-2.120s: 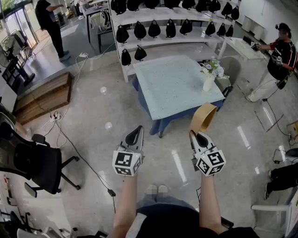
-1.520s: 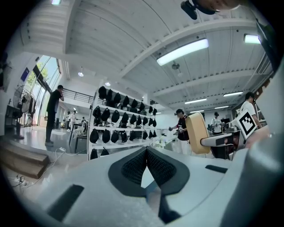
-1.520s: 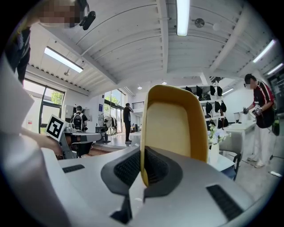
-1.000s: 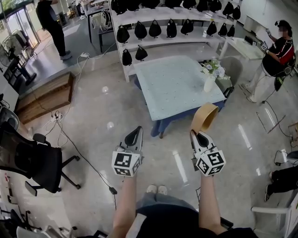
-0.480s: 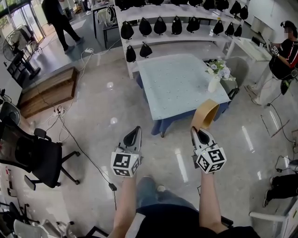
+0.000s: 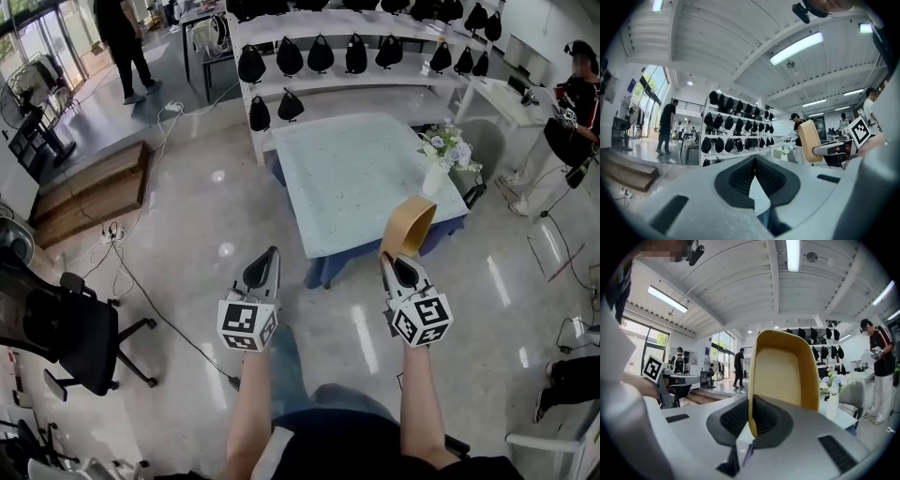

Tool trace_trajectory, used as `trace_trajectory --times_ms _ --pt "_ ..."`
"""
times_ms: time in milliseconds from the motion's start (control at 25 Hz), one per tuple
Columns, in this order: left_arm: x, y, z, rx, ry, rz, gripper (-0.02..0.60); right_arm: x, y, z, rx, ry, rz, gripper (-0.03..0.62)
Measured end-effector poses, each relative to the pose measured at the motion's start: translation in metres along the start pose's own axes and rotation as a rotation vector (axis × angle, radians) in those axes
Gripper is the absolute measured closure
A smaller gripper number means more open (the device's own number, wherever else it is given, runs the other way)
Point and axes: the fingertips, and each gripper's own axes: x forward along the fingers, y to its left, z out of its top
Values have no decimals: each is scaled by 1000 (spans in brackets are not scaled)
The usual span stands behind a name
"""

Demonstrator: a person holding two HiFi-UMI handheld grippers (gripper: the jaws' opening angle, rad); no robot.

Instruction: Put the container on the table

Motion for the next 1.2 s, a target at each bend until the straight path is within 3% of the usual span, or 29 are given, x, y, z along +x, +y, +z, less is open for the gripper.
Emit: trace_trajectory --times_ms 280,520,800,1200 --pt "79 62 -25 5 3 -56 580 81 -27 -32 0 29 -64 591" --pt "166 134 -19 14 17 -140 580 190 -46 -27 49 28 -137 591" --pt "281 190 -14 14 71 -297 580 290 -76 -21 101 79 -251 591" --pt "408 202 -23 17 123 -583 580 349 -122 -15 150 110 -490 591"
